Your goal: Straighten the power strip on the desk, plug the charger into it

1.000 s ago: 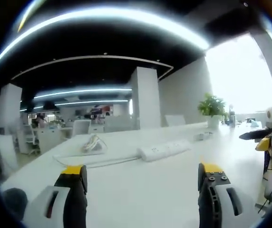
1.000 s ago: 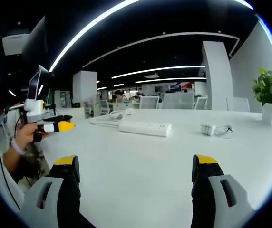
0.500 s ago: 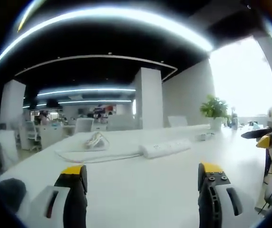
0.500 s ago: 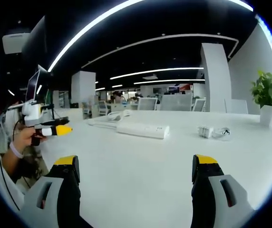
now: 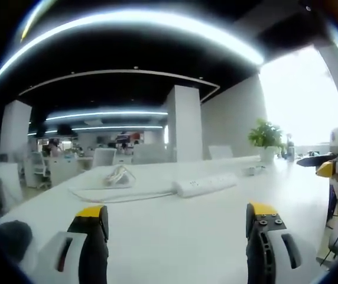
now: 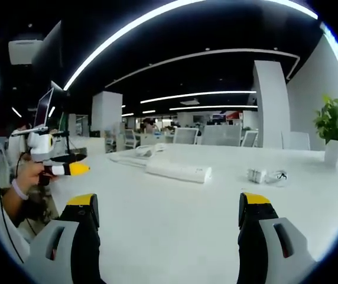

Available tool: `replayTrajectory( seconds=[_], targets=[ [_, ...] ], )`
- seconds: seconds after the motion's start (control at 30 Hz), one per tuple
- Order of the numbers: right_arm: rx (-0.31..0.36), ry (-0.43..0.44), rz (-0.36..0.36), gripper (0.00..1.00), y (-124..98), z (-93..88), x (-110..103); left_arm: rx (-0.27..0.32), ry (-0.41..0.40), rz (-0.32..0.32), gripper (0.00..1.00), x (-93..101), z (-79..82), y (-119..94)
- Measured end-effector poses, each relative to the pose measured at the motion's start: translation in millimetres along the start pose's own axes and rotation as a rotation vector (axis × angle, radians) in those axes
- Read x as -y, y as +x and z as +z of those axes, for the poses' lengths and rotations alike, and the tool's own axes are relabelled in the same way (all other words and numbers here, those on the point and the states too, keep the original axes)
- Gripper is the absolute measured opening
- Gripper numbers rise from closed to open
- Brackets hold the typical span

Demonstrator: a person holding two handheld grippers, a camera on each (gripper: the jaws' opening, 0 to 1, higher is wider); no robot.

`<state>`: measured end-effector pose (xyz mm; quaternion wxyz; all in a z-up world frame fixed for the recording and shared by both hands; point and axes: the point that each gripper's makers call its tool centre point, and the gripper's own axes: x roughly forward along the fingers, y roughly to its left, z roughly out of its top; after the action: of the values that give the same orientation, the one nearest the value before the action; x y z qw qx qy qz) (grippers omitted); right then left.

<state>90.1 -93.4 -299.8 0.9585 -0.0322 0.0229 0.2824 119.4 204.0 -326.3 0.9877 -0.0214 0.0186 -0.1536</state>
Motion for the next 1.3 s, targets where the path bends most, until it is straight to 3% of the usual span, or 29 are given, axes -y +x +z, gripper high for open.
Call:
replayTrajectory(
  seconds=[0.4,0.83,1.3],
  targets=[
    [0.029,-0.035,0.044,1.0,9.2,19.9,10.5,0.011,-0.004,0.007,0.99,-1.0,1.9,-3.3],
    [0.114,-0.079,0.081,1.0,14.1,63.7,17.7,0.014,-0.006,0.019,0.99,-5.5,3.1,-8.6],
    [0.112,-0.127,0.083,1.0,20.5,82.5,37.6,0.022,-0.008,0.019,0.99,-5.8,5.5,-11.5]
  ],
)
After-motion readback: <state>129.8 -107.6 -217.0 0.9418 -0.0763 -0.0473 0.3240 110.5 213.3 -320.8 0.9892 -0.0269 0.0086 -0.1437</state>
